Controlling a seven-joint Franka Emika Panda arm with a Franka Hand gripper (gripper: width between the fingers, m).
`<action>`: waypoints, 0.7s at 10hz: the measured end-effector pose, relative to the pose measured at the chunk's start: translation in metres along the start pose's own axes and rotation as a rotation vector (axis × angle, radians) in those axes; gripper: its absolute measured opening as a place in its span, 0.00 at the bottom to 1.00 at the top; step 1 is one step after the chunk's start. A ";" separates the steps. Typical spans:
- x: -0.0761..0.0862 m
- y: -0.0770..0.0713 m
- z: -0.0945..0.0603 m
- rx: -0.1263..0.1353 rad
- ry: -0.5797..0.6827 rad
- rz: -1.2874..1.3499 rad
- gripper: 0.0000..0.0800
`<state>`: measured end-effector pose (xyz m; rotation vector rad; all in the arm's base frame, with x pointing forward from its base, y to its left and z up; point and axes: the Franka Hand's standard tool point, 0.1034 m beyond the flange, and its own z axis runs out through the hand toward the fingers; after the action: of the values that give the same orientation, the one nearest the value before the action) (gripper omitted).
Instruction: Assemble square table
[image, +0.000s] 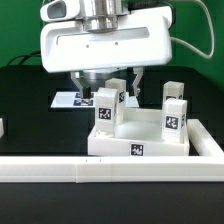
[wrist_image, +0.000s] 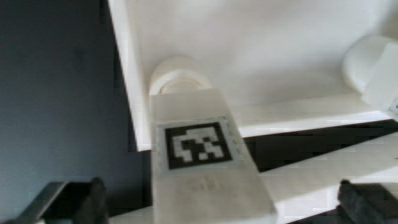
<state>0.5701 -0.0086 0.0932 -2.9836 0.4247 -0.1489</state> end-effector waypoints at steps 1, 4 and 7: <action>0.001 0.002 0.002 0.000 -0.049 -0.006 0.81; 0.005 0.005 0.003 -0.012 -0.044 -0.021 0.81; 0.005 0.005 0.004 -0.013 -0.045 -0.021 0.81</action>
Offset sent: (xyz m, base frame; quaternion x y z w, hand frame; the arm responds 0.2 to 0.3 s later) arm 0.0000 0.0000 0.0000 0.0000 0.0000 0.0000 1.0000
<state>0.5739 -0.0146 0.0893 -2.9984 0.3914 -0.0808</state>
